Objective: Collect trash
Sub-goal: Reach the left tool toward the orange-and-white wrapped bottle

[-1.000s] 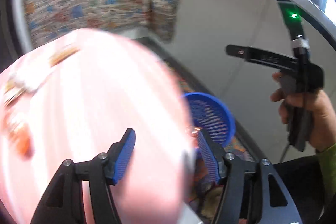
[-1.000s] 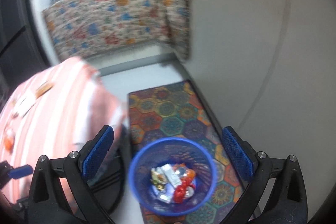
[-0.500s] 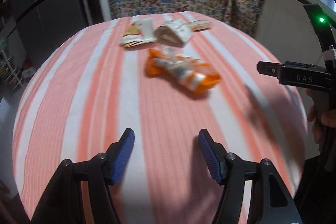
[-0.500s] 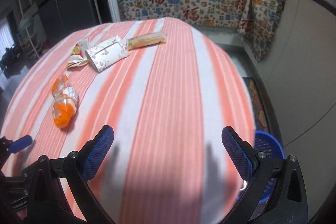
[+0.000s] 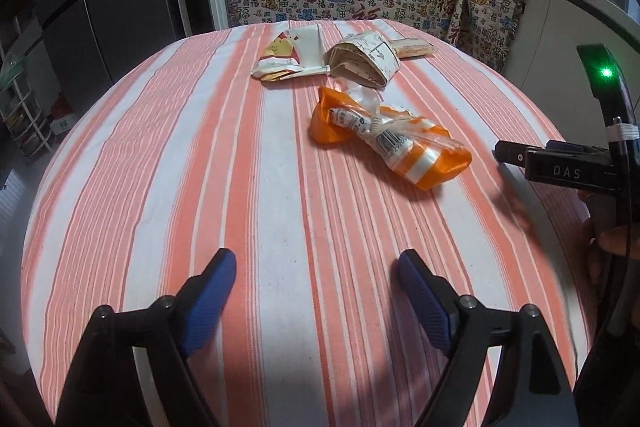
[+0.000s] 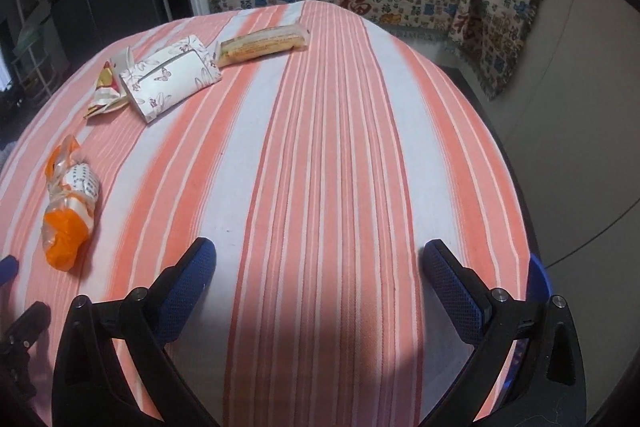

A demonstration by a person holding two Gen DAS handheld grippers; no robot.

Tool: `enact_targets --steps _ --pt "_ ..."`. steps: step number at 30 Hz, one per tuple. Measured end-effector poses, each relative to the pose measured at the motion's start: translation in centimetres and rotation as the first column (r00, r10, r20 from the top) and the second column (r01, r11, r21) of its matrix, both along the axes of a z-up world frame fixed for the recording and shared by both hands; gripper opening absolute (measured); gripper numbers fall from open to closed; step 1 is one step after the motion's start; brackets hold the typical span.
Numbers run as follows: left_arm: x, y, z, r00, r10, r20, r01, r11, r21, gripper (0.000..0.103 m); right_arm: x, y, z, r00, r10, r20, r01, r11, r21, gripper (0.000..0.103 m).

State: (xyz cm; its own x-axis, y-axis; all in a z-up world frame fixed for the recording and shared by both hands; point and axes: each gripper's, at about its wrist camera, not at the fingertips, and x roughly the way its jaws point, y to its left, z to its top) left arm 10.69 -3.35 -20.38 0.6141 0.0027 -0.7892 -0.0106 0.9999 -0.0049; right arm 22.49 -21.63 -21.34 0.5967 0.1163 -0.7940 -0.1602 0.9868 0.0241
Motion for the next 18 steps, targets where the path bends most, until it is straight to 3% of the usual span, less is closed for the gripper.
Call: enact_targets --steps 2,5,8,11,14,18 --pt "-0.2 0.3 0.9 1.000 -0.005 0.023 0.006 0.999 -0.053 0.085 0.0 0.0 0.0 1.000 0.000 0.000 0.000 1.000 0.000 0.103" --pt "0.2 0.5 3.9 0.993 -0.015 0.120 0.036 0.984 -0.174 0.085 0.0 0.0 0.0 1.000 0.000 0.000 0.000 1.000 -0.001 0.103" --pt "3.2 -0.1 6.2 0.991 -0.013 0.135 0.039 0.980 -0.197 0.085 -0.1 0.0 0.0 1.000 0.001 0.000 -0.001 1.000 0.000 0.103" --pt "7.2 -1.7 6.4 0.995 -0.013 0.097 0.028 0.988 -0.149 0.085 -0.2 0.1 -0.1 1.000 0.001 0.000 -0.001 1.000 0.000 0.103" --pt "10.5 -3.3 4.3 1.000 0.001 0.009 0.000 1.000 -0.031 0.085 -0.1 0.1 -0.1 1.000 0.001 0.000 -0.001 1.000 0.002 0.103" --pt "10.8 -3.6 2.3 0.999 0.009 -0.041 -0.006 0.997 0.074 0.085 0.0 0.3 -0.1 1.000 0.002 0.000 -0.002 1.000 0.002 0.103"
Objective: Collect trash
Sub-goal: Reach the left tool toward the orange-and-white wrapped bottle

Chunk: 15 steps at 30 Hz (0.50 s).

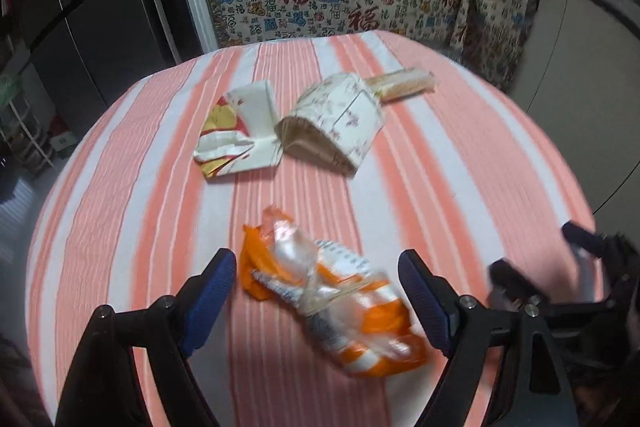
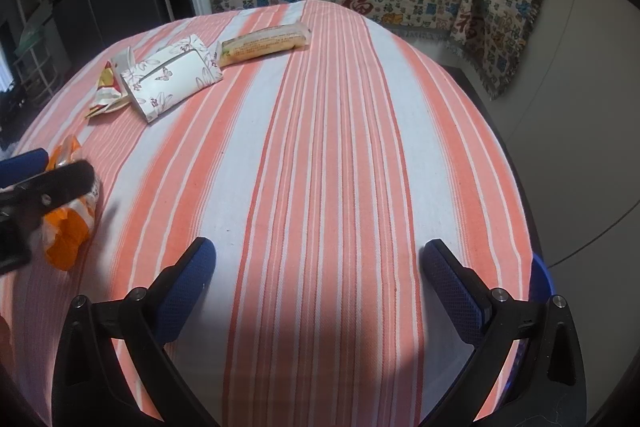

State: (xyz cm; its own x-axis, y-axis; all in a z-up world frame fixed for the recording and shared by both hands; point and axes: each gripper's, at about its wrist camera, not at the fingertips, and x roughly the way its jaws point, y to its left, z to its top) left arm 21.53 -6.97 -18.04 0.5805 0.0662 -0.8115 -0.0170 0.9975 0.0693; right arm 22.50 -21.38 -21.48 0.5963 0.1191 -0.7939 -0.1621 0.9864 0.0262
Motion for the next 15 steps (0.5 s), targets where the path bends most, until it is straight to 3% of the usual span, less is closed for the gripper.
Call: enact_targets --steps 5,15 --pt "-2.3 3.4 0.5 0.999 -0.025 0.023 0.025 1.000 0.007 0.085 0.0 0.0 0.0 1.000 -0.001 0.000 0.001 1.000 -0.002 0.103" --pt "-2.5 6.5 -1.5 0.999 -0.016 -0.047 0.015 0.999 -0.032 0.085 0.1 0.0 0.0 1.000 0.000 0.000 0.000 1.000 -0.002 0.103"
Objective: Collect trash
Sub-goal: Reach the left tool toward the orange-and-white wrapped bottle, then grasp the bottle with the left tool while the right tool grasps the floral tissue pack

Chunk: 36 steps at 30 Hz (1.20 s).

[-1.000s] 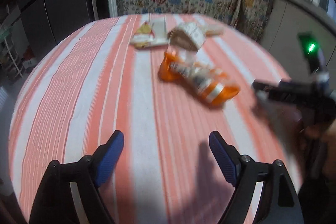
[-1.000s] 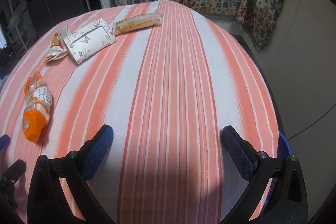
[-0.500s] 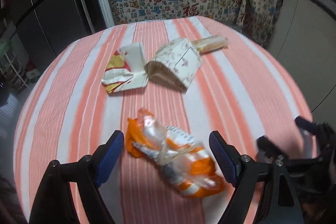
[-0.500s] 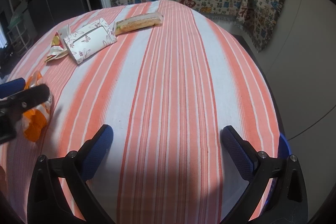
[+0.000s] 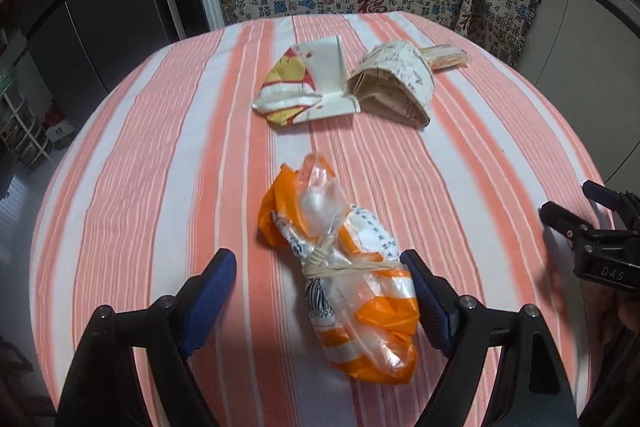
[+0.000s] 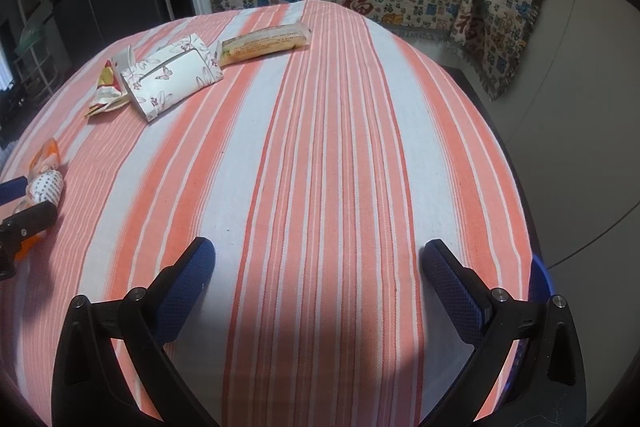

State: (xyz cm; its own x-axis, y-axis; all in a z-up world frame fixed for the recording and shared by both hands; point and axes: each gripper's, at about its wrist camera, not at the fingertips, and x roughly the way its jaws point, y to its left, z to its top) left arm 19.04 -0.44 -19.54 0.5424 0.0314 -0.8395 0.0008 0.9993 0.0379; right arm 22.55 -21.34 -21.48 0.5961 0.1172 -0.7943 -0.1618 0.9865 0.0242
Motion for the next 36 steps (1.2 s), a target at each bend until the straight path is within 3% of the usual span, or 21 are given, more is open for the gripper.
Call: enact_targets --steps 5,11,21,24,26,29,33,36 --pt "0.3 1.8 -0.3 1.000 0.024 0.012 -0.024 0.998 -0.051 0.086 0.1 0.1 0.0 1.000 0.002 0.002 -0.002 1.000 0.000 0.103" --pt "0.5 2.4 -0.8 0.998 -0.051 0.045 0.052 0.998 -0.021 0.098 0.0 0.1 0.1 1.000 0.002 0.002 -0.002 1.000 -0.001 0.103" --pt "0.6 2.7 -1.0 0.997 -0.052 0.051 0.053 0.998 -0.022 0.099 0.8 0.4 0.4 1.000 0.020 -0.017 -0.020 1.000 0.008 0.103" --pt "0.6 2.7 -1.0 0.997 -0.050 0.052 0.052 0.998 -0.023 0.099 2.6 1.4 1.8 0.999 0.022 -0.049 -0.016 0.993 0.113 0.103" --pt "0.7 2.6 -1.0 0.997 -0.051 0.052 0.052 0.998 -0.024 0.099 4.7 2.5 2.5 0.994 0.039 -0.098 -0.012 0.964 0.266 0.103" --pt "0.7 2.6 -1.0 0.997 -0.051 0.052 0.052 0.998 -0.025 0.099 8.5 5.4 3.3 0.989 0.034 -0.144 0.025 0.923 0.384 0.103" --pt "0.8 2.6 -1.0 0.997 -0.051 0.052 0.053 0.998 -0.025 0.099 13.0 9.4 3.5 0.983 -0.038 -0.177 0.111 0.899 0.424 0.103" --pt "0.8 2.6 -1.0 0.997 -0.051 0.052 0.053 0.998 -0.026 0.099 14.9 11.9 2.0 0.967 -0.063 -0.246 0.152 0.921 0.359 0.103"
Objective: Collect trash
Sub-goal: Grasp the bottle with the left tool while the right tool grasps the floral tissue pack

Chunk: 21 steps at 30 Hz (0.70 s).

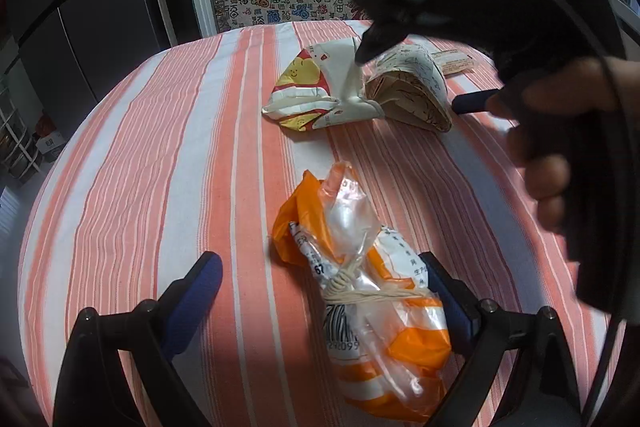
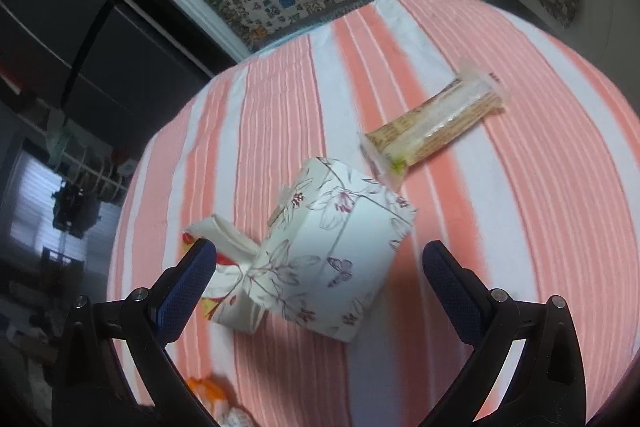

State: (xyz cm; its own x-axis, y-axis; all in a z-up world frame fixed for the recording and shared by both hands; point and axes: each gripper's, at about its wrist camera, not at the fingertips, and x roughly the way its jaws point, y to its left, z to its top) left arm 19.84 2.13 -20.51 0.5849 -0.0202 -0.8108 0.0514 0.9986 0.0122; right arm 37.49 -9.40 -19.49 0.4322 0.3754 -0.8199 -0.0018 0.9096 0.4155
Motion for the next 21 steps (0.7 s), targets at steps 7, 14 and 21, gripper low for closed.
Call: enact_targets --steps 7,14,21 --pt "0.0 0.0 0.0 1.000 0.000 0.000 0.000 1.000 -0.002 0.099 -3.5 -0.9 0.0 0.981 0.110 0.162 -0.085 0.985 -0.152 0.078" --pt "0.0 0.1 0.0 1.000 0.000 0.000 0.000 1.000 -0.003 0.099 -10.9 -3.9 0.3 0.881 0.444 0.162 -0.408 0.888 -0.213 0.078" --pt "-0.2 0.3 0.0 1.000 -0.009 0.000 0.009 1.000 -0.015 0.099 -17.6 -5.9 -1.1 0.866 0.451 0.217 -0.374 0.871 -0.319 0.086"
